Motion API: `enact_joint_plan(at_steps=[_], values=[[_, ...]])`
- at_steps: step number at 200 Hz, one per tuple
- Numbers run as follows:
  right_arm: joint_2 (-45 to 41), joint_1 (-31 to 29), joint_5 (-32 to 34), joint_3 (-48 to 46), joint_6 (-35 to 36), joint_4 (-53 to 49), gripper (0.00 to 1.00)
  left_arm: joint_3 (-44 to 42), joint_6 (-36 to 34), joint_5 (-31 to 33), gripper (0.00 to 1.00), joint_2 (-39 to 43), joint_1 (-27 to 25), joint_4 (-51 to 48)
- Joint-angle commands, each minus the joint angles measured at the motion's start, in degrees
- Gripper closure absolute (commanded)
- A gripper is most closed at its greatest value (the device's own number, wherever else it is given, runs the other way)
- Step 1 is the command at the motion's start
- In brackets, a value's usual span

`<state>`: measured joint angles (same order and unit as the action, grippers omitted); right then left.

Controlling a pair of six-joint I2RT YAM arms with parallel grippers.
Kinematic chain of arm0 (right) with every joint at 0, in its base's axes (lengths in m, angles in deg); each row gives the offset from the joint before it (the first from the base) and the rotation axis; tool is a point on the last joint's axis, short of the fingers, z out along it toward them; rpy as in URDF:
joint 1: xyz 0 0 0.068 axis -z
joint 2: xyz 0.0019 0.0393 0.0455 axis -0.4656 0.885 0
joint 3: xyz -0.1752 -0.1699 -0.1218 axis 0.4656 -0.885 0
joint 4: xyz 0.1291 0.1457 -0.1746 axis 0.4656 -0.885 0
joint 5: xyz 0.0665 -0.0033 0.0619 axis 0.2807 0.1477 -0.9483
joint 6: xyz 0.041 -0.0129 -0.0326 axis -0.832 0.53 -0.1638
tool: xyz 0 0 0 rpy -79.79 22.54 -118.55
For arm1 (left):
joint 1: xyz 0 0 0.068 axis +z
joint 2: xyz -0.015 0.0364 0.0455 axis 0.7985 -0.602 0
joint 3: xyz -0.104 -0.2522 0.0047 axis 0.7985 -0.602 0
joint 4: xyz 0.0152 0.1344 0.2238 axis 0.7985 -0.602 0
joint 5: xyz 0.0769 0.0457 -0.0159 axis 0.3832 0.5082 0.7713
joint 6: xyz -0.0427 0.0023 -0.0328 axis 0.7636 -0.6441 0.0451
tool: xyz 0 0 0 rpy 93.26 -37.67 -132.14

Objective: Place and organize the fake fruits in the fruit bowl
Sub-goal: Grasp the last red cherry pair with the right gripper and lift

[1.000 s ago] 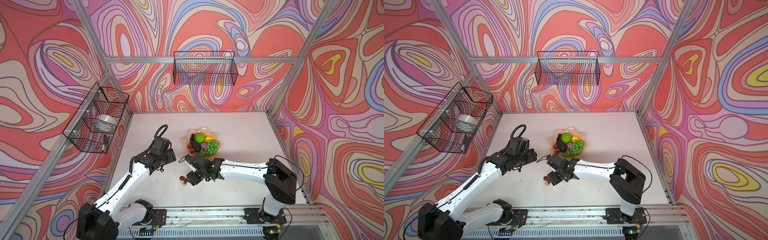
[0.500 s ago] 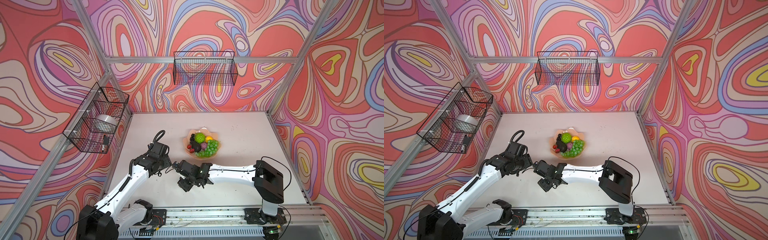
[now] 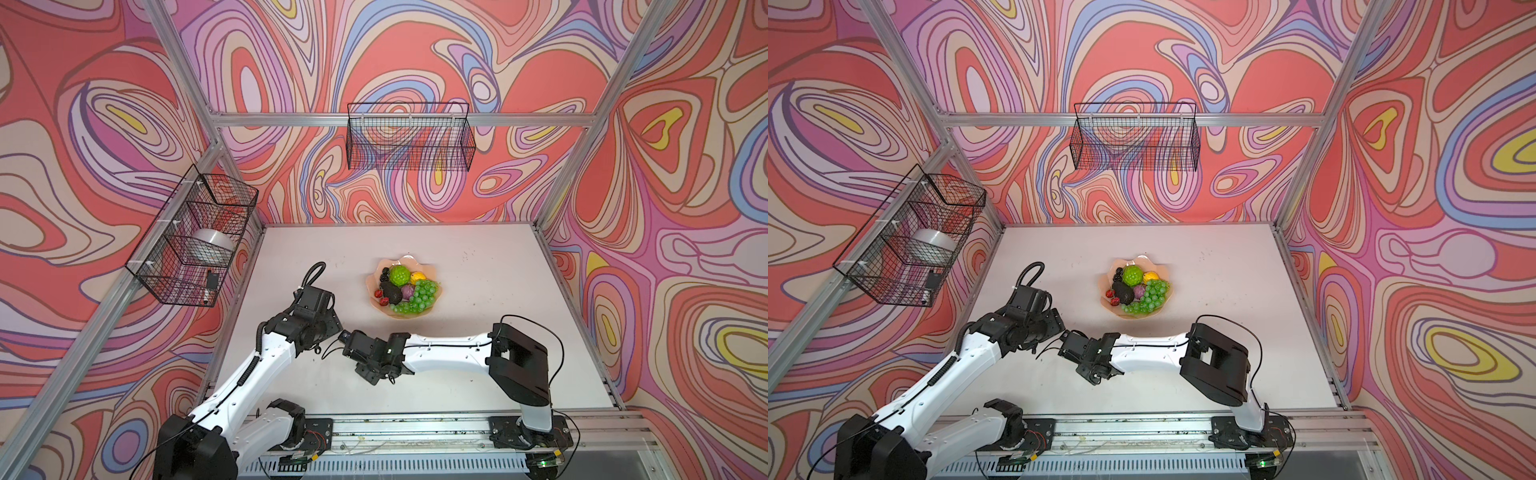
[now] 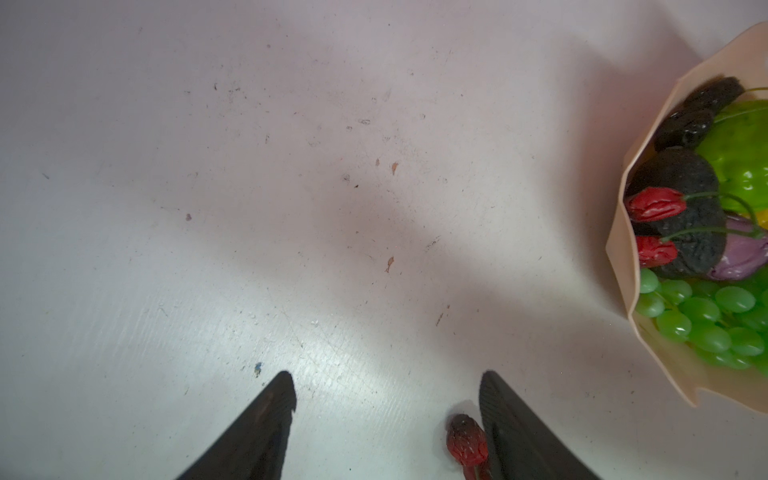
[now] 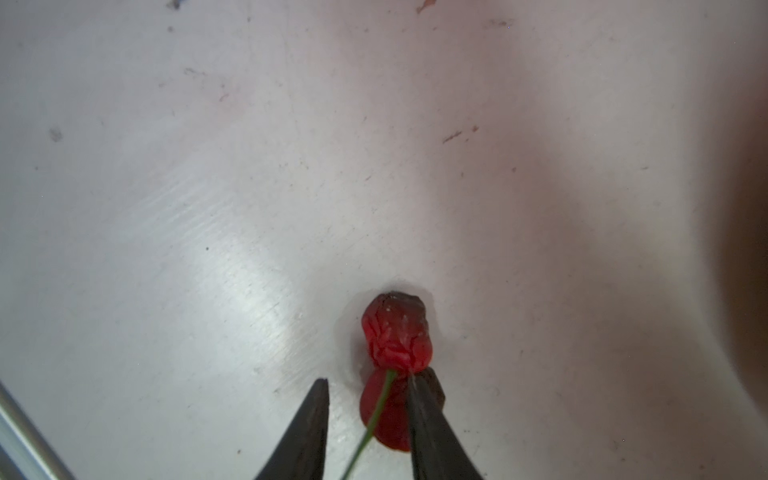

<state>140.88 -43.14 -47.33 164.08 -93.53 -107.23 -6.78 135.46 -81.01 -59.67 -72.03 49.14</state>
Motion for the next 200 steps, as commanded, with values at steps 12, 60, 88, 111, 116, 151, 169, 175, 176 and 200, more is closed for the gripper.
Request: enact_joint_plan(at_steps=[12, 60, 88, 111, 116, 151, 169, 175, 176, 200], values=[[1.13, 0.04, 2.53, 1.04, 1.18, -0.05, 0.83, -0.97, 0.92, -0.27, 0.26, 0.59, 0.49, 0.62], [-0.87, 0.08, 4.74, 1.24, 2.0, -1.39, 1.0, -0.62, 0.61, -0.62, 0.26, -0.49, 0.54, 1.08], [-3.82, 0.56, 4.02, 1.79, 2.15, -2.18, 1.0, -0.7, 0.59, -0.09, 0.26, 0.0, 0.58, 0.91], [-6.64, 2.63, 2.03, 2.99, 2.42, -4.5, 1.0, -0.79, 0.69, 0.49, 0.26, 0.75, 0.61, 0.3], [-7.41, 3.35, 1.25, 3.17, 2.42, -4.86, 1.0, -0.87, 0.7, 0.76, 0.27, 0.98, 0.64, 0.16], [-11.54, 13.19, -12.14, 5.45, -0.48, -6.04, 1.0, -1.67, 0.38, 1.58, 0.26, 2.33, 0.81, -0.15], [-13.72, 17.75, -16.85, 7.07, -1.19, -6.06, 1.0, -1.43, -0.34, 2.18, 0.26, 2.0, 0.9, -0.58], [-13.57, 18.92, -17.89, 7.89, -0.98, -6.29, 1.0, -1.33, -0.52, 2.32, 0.26, 1.82, 0.92, -0.68], [-13.57, 19.11, -17.99, 8.01, -0.95, -6.32, 1.0, -1.33, -0.57, 2.3, 0.26, 1.76, 0.93, -0.72], [-12.24, 23.19, -21.1, 11.28, -0.41, -7.09, 1.0, -0.76, -1.38, 2.0, 0.26, 1.27, 0.95, -0.99]])
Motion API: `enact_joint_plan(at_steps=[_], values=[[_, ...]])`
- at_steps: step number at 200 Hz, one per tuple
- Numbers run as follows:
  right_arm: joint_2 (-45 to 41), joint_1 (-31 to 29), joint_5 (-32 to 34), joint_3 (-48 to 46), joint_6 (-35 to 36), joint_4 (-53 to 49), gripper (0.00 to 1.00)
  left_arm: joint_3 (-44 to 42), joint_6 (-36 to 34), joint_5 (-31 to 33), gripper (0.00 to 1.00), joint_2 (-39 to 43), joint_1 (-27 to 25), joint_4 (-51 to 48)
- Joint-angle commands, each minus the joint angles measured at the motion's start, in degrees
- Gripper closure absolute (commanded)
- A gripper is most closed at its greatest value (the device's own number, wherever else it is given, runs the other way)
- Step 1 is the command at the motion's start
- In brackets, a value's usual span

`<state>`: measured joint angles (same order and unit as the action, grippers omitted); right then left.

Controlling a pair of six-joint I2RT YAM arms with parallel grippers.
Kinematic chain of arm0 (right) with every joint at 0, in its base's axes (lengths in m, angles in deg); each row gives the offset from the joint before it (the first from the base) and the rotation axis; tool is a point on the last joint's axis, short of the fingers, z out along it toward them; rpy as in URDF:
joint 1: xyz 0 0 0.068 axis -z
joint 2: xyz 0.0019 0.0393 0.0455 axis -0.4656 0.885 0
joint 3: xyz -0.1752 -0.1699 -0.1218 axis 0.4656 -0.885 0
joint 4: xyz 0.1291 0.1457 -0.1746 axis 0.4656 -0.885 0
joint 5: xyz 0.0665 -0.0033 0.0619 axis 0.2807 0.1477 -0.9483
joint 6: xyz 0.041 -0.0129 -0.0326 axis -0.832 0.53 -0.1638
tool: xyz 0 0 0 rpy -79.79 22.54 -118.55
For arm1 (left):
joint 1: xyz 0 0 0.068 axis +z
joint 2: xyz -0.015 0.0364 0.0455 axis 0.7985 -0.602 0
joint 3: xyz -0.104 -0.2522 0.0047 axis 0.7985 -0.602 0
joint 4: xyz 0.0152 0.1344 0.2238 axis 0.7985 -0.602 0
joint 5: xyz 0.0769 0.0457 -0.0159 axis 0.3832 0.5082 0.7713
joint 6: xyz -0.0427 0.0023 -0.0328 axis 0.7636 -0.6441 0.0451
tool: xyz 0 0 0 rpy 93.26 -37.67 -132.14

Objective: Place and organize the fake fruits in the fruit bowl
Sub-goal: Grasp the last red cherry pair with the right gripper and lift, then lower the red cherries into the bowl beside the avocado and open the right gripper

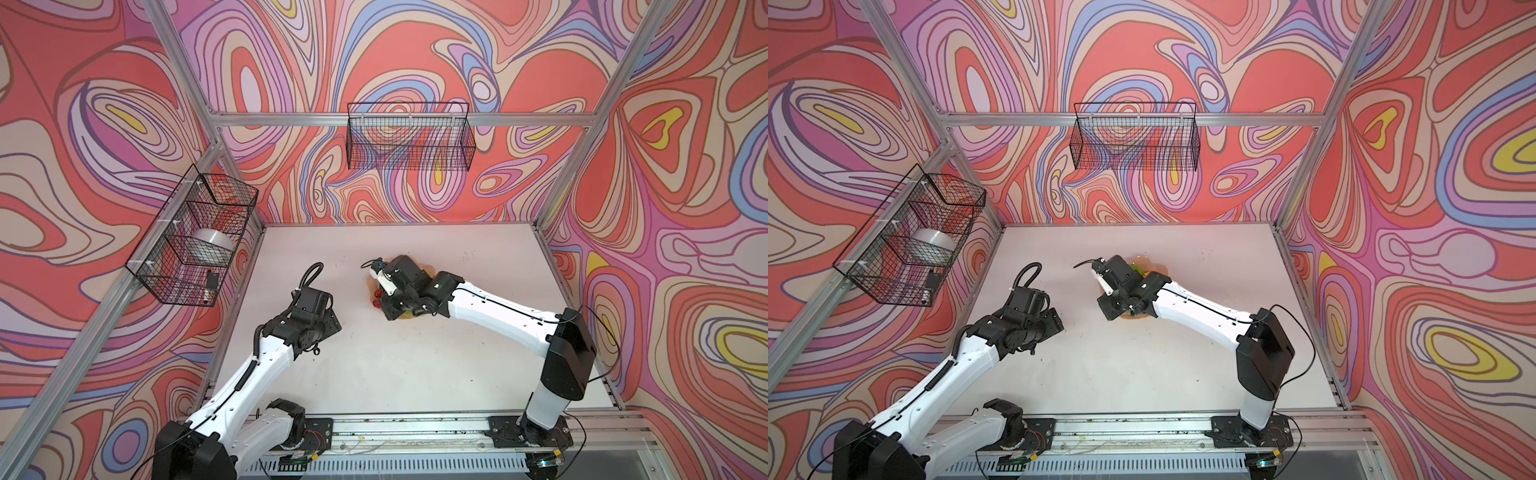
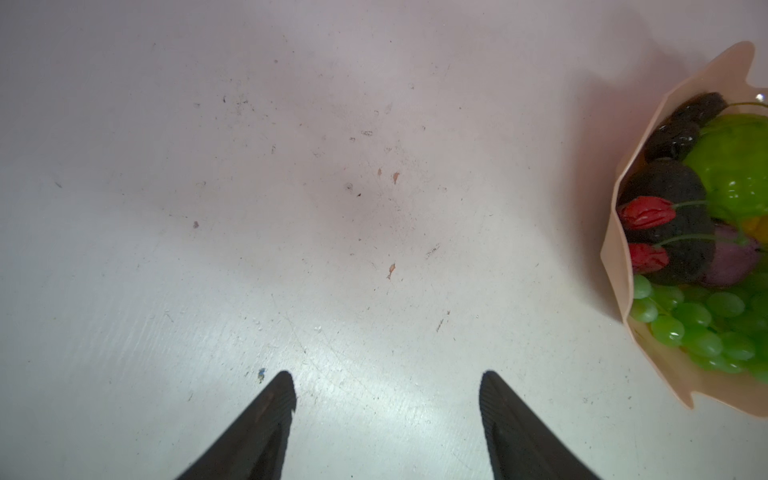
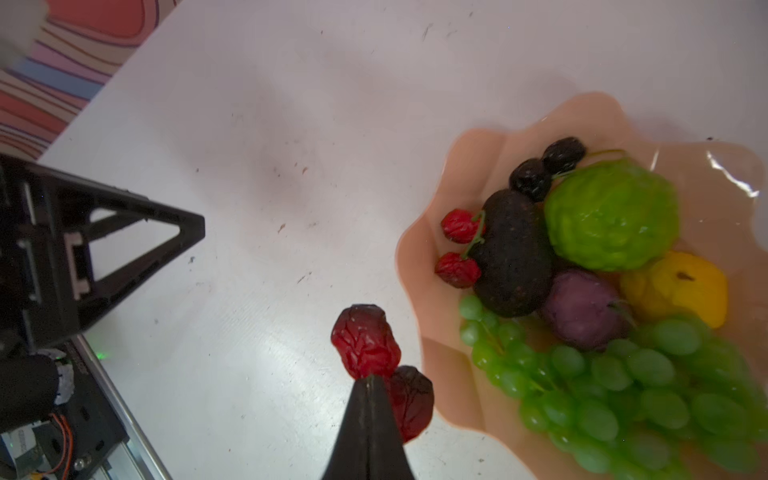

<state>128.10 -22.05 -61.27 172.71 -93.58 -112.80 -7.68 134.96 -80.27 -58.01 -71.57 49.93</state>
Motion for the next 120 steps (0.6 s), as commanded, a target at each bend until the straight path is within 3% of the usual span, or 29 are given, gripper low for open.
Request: enact_joint_plan(at_steps=[1, 120], values=[[0.54, 2.26, -7.23, 2.79, -0.36, -1.54, 1.0, 0.16, -0.89, 1.31, 0.26, -0.43, 0.49, -1.8], [13.8, 8.67, -9.6, 12.8, -0.67, -0.47, 1.0, 1.27, -2.14, 1.27, 0.26, -1.53, 0.49, -2.29]])
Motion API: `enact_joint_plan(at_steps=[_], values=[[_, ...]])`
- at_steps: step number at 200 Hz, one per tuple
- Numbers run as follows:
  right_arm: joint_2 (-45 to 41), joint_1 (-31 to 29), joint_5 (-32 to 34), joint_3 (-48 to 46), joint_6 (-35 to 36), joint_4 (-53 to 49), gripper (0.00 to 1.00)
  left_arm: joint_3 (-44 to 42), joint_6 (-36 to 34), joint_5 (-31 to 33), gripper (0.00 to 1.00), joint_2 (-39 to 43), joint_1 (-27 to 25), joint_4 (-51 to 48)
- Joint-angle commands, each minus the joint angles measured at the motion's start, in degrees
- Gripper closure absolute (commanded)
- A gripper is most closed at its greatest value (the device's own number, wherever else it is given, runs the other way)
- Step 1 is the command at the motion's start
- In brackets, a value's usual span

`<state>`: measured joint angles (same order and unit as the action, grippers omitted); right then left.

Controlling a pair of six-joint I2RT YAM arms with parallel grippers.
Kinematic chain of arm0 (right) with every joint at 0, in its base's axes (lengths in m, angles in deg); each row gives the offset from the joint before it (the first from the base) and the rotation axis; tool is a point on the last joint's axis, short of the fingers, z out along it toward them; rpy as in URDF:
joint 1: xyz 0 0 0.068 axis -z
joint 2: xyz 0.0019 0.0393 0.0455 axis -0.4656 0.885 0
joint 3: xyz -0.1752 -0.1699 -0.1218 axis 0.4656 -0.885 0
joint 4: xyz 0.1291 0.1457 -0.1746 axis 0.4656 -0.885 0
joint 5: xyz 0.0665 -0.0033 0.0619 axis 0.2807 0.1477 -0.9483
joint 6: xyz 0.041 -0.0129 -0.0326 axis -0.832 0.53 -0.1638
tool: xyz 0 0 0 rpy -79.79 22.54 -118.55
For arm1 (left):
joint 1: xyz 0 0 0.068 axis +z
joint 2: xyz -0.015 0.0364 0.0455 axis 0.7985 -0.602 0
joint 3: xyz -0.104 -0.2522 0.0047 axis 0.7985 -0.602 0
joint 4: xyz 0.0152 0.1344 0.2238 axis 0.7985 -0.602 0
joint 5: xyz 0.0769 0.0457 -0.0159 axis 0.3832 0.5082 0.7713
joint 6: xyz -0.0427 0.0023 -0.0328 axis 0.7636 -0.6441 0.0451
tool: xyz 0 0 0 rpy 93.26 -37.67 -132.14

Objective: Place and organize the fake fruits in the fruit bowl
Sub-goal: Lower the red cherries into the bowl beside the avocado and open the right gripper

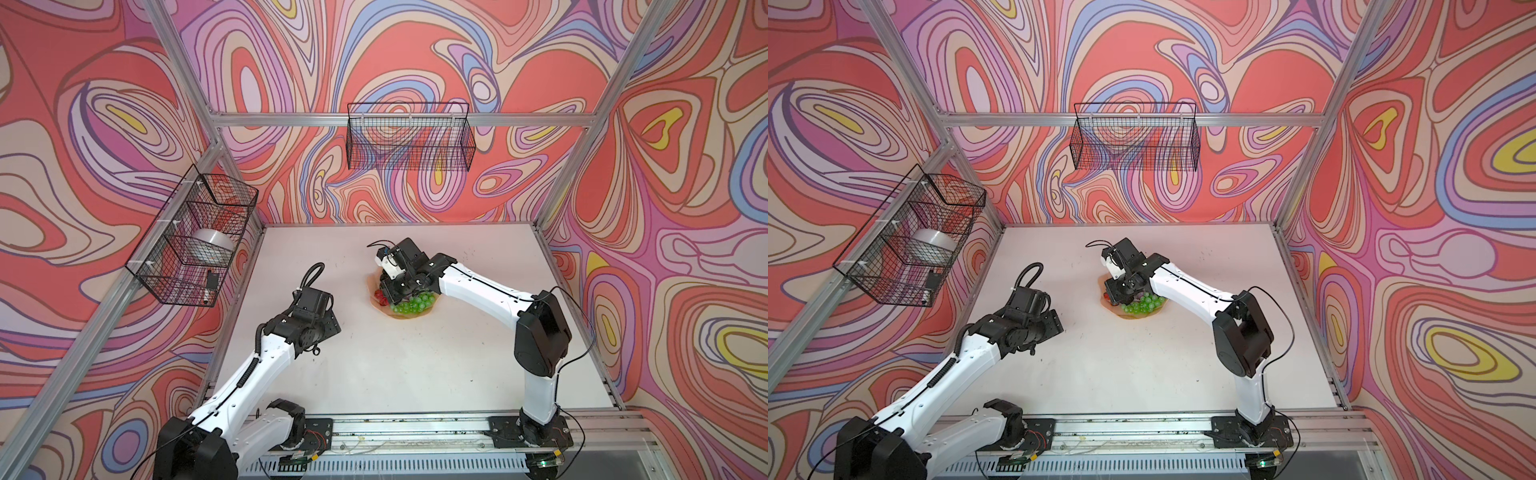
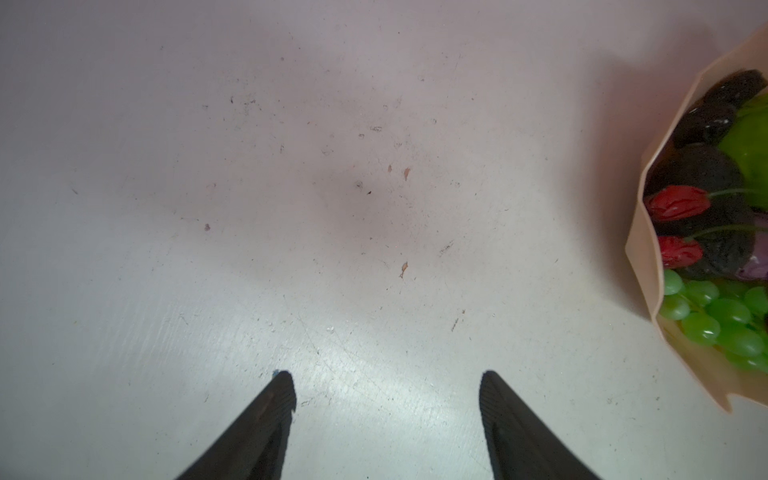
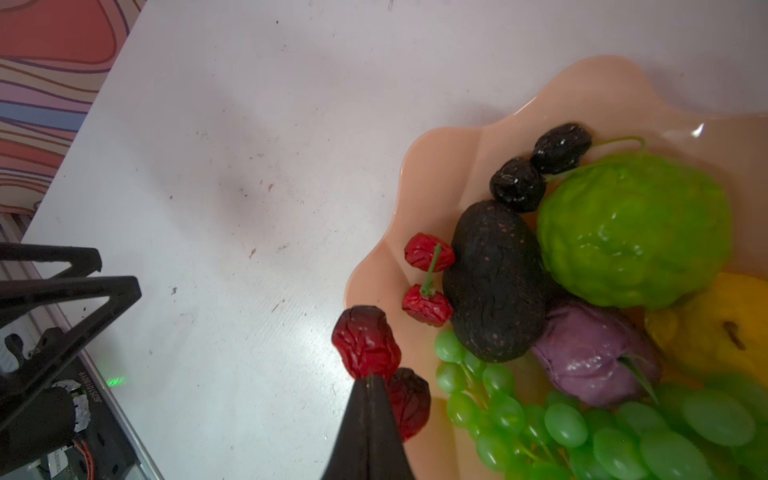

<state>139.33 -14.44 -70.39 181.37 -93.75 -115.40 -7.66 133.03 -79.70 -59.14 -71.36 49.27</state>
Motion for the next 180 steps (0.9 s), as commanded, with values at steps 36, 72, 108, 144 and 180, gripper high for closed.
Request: enact_joint_plan(at_steps=[36, 72, 108, 144, 180], values=[[8.48, 2.28, 0.02, 10.59, -0.97, 2.33, 1.0, 1.57, -0.13, 0.28, 0.26, -0.31, 0.36, -1.87], [13.53, 3.99, -2.62, 14.59, -2.81, 3.1, 1.0, 1.41, 0.49, -0.36, 0.26, -0.48, 0.31, -1.52], [15.83, 5.17, -4.97, 15.33, -6.03, 6.22, 1.0, 1.46, 0.24, -0.78, 0.26, -0.53, 0.38, -1.16], [18.66, 5.85, -6.34, 15.55, -7.42, 6.24, 1.0, 1.63, -0.21, -0.84, 0.26, -0.9, 0.42, -0.82], [17.97, 6.62, -6.73, 12.98, -8.22, 6.68, 1.0, 1.84, -0.3, -1.12, 0.26, -1.62, 0.39, -0.42]])
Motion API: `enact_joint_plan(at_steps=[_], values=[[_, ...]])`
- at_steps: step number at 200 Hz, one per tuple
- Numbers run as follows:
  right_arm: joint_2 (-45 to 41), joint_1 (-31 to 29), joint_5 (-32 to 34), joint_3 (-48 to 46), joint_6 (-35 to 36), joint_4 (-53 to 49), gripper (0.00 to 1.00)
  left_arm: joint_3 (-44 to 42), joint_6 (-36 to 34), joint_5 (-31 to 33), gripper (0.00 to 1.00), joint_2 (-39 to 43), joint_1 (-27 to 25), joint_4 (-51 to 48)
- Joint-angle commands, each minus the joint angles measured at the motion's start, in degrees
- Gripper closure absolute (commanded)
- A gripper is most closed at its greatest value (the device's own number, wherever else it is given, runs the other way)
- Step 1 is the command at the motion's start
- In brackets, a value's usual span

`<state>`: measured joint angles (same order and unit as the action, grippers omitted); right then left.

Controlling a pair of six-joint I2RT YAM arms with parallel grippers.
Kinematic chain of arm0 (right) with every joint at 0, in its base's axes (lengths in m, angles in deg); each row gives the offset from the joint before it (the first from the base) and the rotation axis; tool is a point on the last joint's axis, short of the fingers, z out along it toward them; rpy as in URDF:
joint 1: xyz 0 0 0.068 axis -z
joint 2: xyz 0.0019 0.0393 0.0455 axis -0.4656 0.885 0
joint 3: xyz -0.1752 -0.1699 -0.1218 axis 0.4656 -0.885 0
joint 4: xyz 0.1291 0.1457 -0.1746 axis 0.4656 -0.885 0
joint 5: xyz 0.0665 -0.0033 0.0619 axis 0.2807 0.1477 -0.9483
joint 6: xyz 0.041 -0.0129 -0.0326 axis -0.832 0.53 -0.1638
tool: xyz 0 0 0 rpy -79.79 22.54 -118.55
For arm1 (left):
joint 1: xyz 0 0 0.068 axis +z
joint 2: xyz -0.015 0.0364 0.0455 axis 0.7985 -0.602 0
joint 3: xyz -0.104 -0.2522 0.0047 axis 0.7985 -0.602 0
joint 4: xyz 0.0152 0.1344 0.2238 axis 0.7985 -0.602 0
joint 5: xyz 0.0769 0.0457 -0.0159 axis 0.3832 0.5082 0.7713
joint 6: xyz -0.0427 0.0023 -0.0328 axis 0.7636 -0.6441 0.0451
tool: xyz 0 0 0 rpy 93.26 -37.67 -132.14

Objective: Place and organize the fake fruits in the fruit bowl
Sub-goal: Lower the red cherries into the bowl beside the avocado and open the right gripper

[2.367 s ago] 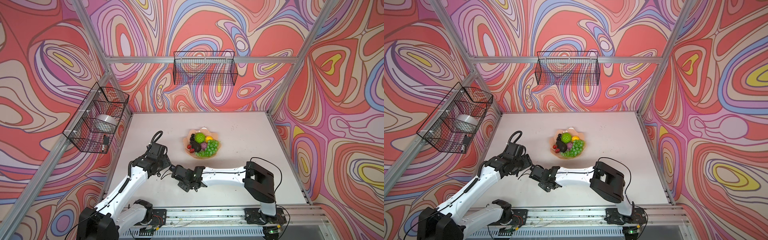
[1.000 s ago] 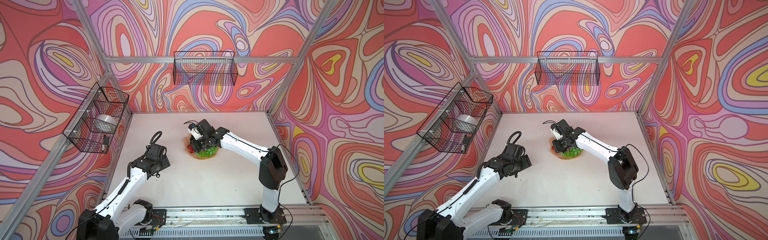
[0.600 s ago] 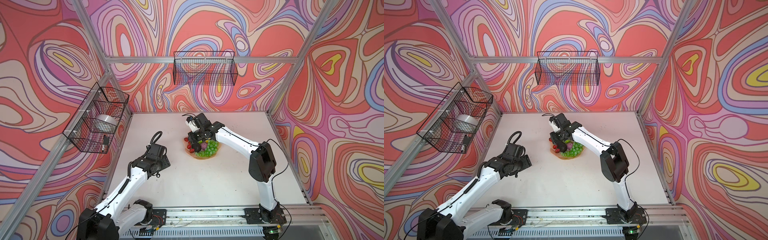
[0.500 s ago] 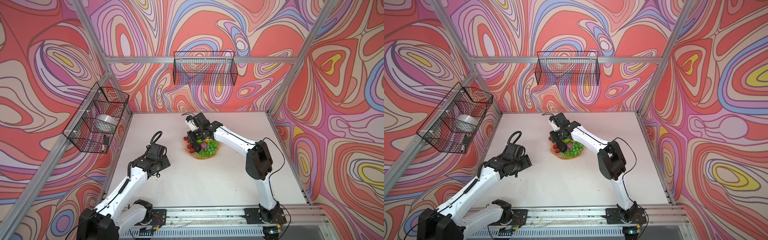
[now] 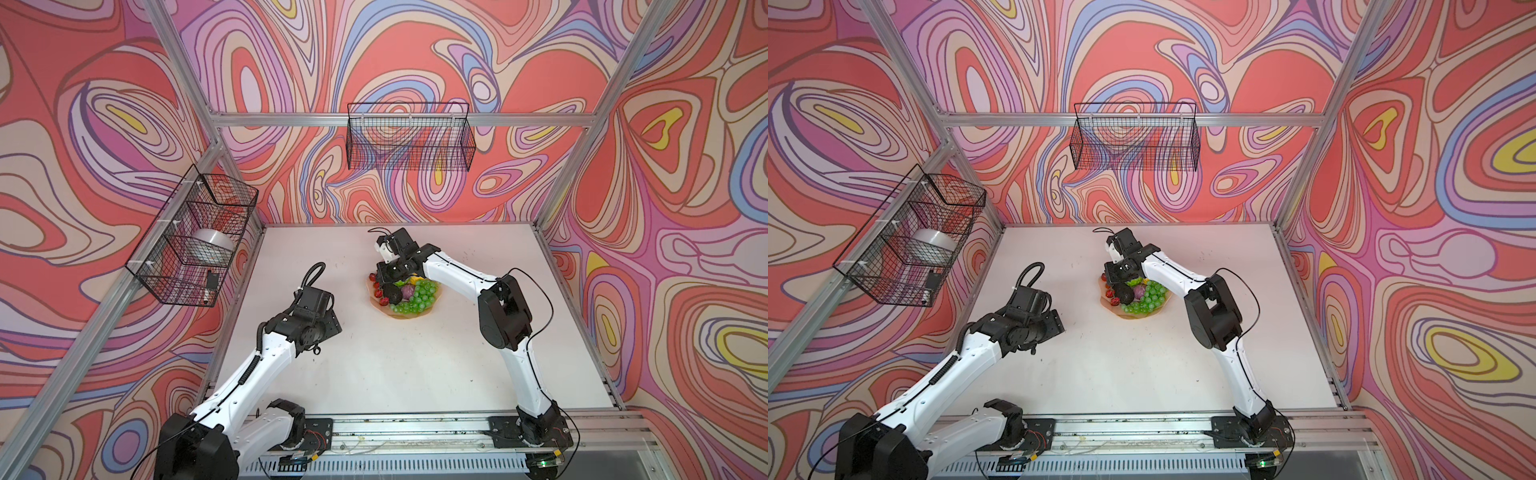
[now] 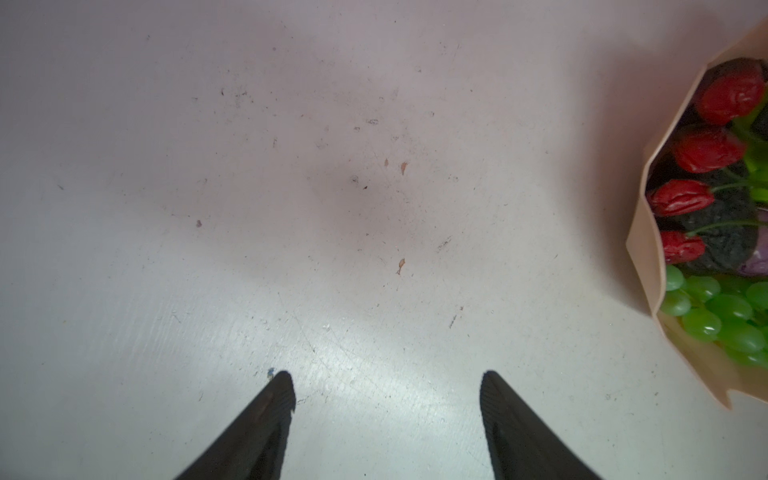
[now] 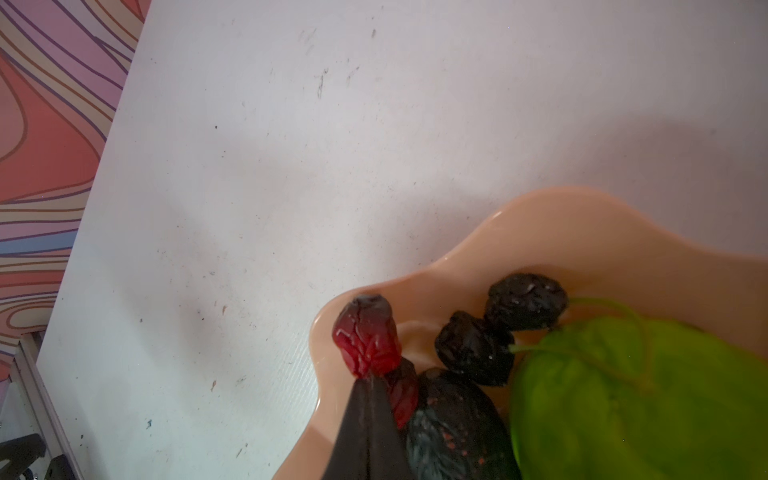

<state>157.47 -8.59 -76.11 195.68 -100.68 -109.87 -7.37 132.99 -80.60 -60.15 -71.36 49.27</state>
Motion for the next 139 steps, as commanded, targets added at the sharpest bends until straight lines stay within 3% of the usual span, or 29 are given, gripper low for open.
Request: enact_joint_plan(at_steps=[1, 91, 125, 139], values=[[-0.22, 0.8, -1.0, -1.41, -1.27, 1.18, 1.0, 1.55, -0.25, -0.24, 0.26, -0.66, 0.42, -0.39], [-4.3, 1.71, -1.13, -6.86, -4.84, 4.55, 1.0, 1.64, 0.14, -0.8, 0.26, -1.78, 0.38, 0.88], [-5.48, 1.69, -0.54, -5.53, -3.56, 4.46, 0.73, 1.89, -0.32, -0.96, 0.25, -1.76, 0.38, 1.21], [-6.38, 1.73, -0.05, -4.46, -2.94, 3.98, 0.64, 2.57, -0.82, -1.45, 0.18, -1.85, 0.4, 1.3]])
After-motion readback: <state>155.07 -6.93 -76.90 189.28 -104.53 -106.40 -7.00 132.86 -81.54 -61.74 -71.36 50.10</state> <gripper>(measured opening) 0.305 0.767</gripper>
